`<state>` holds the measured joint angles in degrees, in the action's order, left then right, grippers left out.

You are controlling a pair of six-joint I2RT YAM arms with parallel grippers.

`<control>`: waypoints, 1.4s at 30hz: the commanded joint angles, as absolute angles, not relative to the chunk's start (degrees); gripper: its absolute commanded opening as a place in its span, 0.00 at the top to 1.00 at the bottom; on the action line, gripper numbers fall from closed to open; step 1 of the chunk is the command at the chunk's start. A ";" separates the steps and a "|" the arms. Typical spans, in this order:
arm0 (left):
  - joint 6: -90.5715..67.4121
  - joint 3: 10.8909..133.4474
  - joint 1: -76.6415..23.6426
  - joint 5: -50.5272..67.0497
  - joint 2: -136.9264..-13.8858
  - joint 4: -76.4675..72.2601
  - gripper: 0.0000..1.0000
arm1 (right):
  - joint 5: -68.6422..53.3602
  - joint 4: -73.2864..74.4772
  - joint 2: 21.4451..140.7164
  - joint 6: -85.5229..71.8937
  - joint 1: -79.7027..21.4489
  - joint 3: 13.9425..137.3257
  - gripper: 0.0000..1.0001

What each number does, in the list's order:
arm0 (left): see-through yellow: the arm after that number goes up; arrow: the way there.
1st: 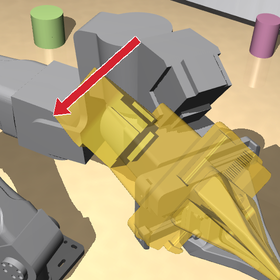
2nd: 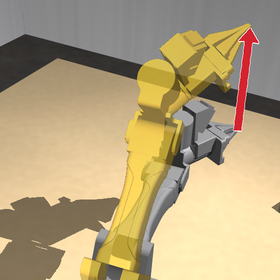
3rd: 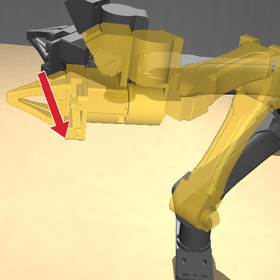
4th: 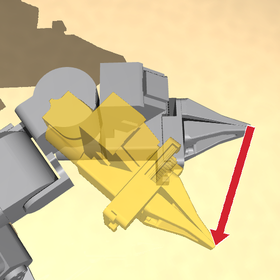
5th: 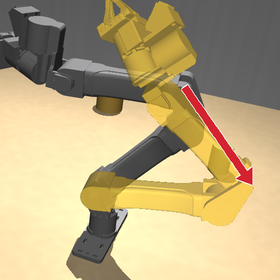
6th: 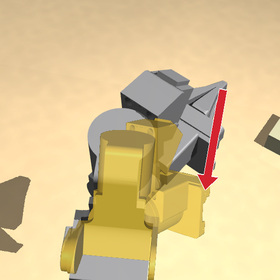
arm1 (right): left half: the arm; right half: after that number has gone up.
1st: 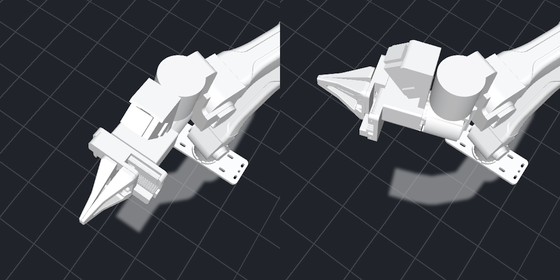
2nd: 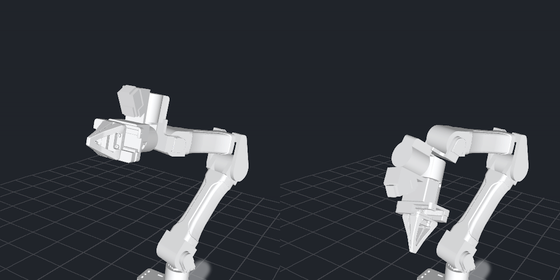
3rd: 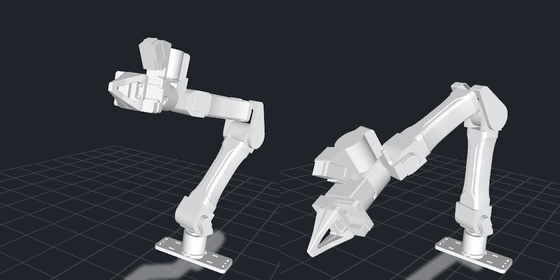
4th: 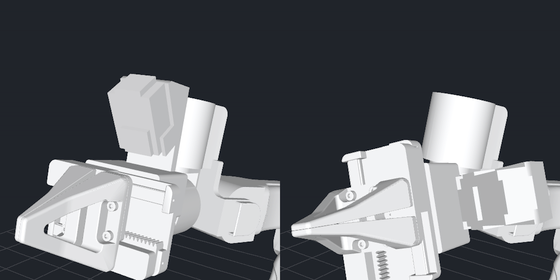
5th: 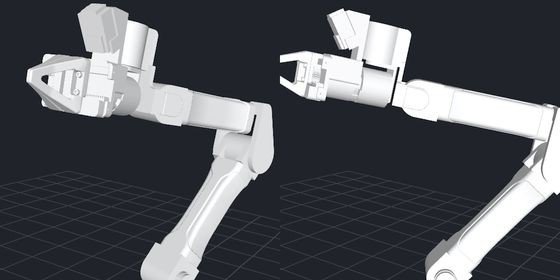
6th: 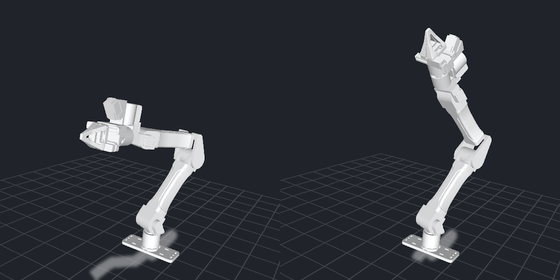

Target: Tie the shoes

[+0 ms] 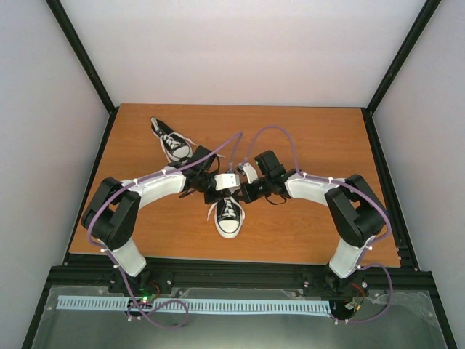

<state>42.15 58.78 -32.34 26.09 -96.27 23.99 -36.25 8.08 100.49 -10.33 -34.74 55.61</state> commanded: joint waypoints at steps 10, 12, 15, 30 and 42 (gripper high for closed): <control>41.88 60.64 -29.95 23.89 -95.53 26.57 0.99 | -34.14 10.80 97.76 -8.62 -34.98 52.91 0.97; 42.00 60.18 -29.89 23.72 -95.69 26.54 0.99 | -34.44 11.00 97.94 -8.38 -34.98 53.04 0.97; 42.97 59.35 -29.86 22.54 -95.73 26.69 0.99 | -34.16 11.87 97.70 -7.78 -34.93 53.34 0.97; 43.01 59.05 -28.32 23.02 -94.64 27.33 0.99 | -34.53 14.30 95.53 -5.28 -33.81 51.63 0.97; 44.45 57.63 -28.21 28.03 -93.58 29.44 0.99 | -36.57 10.44 94.80 -6.69 -32.58 51.45 0.96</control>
